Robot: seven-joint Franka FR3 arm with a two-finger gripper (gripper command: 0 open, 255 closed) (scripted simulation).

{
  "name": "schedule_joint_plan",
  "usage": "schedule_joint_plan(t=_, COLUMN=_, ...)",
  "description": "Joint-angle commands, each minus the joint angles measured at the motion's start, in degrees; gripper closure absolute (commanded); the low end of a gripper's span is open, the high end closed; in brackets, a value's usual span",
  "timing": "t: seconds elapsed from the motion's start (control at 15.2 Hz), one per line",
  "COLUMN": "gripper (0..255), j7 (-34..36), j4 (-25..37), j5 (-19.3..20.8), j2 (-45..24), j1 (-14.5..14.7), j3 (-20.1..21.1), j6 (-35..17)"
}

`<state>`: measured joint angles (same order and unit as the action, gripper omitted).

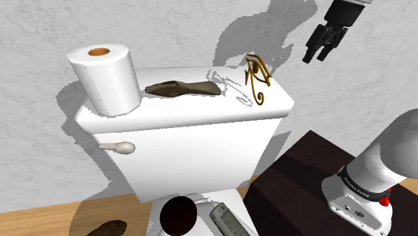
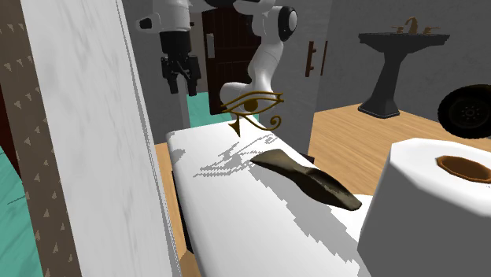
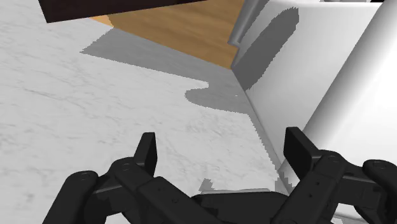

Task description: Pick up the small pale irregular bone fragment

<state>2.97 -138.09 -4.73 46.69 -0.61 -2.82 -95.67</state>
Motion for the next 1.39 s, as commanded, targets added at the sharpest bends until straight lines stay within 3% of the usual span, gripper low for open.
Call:
schedule_joint_plan(t=0.0, gripper=0, j7=0.0, j4=0.0, j5=0.0, j2=0.0, j1=0.0, j3=0.0, j6=0.0)
schedule_joint_plan(t=0.59, gripper=0, j7=-7.76, j4=14.57, j5=-0.55, j2=-18.03, j1=7.73, j3=4.59, j6=-2.11)
schedule_joint_plan(t=1.32, gripper=0, j7=-15.41, j4=34.3, j5=2.01, j2=-37.03, j1=16.72, j3=10.41, j6=0.43)
